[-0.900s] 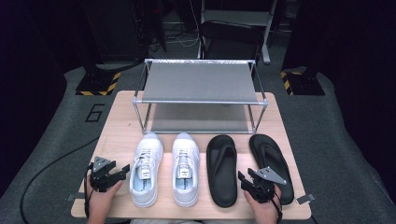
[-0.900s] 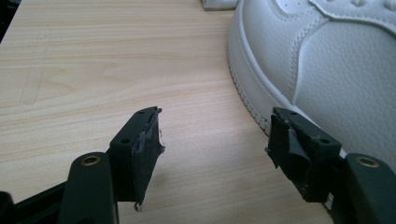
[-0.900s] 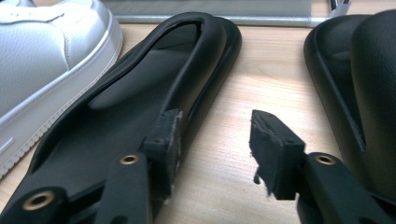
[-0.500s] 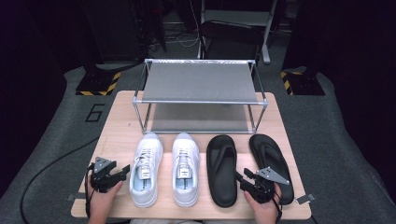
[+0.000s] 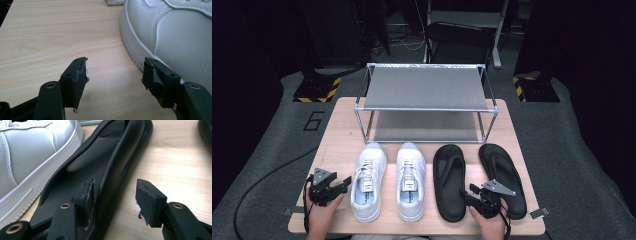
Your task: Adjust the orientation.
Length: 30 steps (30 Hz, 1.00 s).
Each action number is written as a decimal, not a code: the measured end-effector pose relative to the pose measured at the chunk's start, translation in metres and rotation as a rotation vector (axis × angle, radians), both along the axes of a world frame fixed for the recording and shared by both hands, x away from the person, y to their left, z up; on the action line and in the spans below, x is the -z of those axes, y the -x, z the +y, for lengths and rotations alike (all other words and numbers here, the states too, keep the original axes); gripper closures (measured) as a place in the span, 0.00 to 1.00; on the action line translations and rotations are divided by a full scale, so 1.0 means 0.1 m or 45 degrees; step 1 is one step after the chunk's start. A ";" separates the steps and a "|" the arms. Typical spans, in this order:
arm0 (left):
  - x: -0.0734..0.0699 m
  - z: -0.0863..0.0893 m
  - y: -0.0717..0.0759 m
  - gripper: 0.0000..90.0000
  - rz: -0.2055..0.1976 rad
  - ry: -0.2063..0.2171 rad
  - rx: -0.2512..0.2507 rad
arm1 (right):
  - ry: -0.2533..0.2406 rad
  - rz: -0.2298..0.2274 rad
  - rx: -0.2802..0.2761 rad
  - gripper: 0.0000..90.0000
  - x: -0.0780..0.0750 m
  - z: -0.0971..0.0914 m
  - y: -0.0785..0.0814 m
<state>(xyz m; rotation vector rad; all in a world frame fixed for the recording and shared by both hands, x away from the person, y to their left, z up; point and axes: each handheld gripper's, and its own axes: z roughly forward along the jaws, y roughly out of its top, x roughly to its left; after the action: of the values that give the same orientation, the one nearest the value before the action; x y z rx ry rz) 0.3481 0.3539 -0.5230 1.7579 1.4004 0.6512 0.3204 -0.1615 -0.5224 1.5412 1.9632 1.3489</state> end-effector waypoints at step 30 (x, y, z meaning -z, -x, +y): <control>0.00 0.05 0.01 0.40 -0.008 -0.001 -0.052 | -0.267 0.231 0.022 0.59 0.11 -0.01 -0.03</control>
<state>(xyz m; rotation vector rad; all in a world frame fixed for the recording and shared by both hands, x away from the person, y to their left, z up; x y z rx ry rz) 0.3471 0.3585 -0.5228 1.7306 1.4359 0.6787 0.3235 -0.1624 -0.5332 1.8305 1.9573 1.4955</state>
